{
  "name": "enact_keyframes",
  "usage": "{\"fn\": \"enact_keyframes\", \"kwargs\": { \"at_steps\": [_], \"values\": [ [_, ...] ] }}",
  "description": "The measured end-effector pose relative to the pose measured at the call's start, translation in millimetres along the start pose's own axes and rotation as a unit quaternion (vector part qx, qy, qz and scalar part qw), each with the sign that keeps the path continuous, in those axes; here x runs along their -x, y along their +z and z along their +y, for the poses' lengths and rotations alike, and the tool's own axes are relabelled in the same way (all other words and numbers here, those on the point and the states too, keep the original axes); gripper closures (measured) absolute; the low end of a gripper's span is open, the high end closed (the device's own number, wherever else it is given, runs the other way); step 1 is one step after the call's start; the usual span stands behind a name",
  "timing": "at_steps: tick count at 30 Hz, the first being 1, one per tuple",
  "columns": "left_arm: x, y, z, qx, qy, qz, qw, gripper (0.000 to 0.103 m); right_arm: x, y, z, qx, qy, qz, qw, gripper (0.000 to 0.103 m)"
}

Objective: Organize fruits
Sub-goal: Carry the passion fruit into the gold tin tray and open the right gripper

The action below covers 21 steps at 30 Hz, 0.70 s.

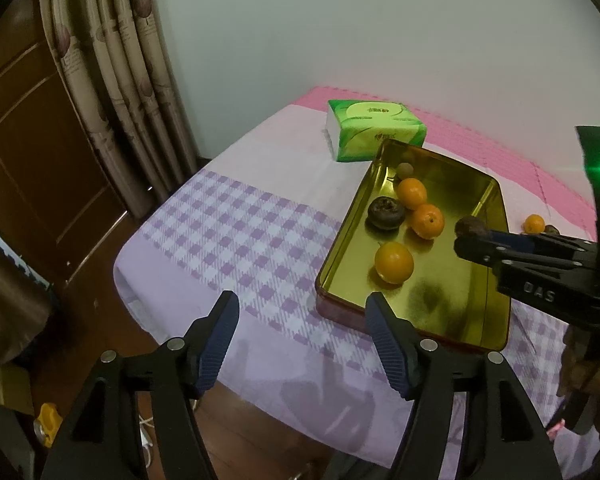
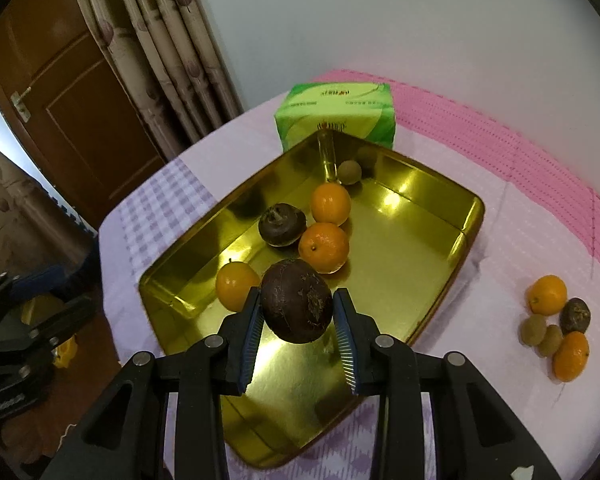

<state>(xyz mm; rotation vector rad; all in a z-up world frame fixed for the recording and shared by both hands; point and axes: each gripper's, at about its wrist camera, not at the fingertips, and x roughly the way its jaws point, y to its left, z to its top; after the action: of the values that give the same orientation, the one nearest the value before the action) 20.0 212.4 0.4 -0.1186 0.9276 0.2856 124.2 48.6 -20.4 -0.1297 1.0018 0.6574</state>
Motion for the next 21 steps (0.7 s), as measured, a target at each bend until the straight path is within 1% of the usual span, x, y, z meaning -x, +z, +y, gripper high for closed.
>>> {"fn": "enact_keyframes", "kwargs": {
  "at_steps": [12,21],
  "values": [
    [-0.9,0.3,-1.7,-0.004,0.007,-0.001,1.0,0.031,-15.3,0.7,2.0,0.006,-0.013,0.021,1.0,0.071],
    [-1.5,-0.1,-2.6,-0.004,0.007,0.0,1.0,0.03,-16.6,0.6,-0.2,0.001,-0.015,0.022,1.0,0.07]
  ]
}}
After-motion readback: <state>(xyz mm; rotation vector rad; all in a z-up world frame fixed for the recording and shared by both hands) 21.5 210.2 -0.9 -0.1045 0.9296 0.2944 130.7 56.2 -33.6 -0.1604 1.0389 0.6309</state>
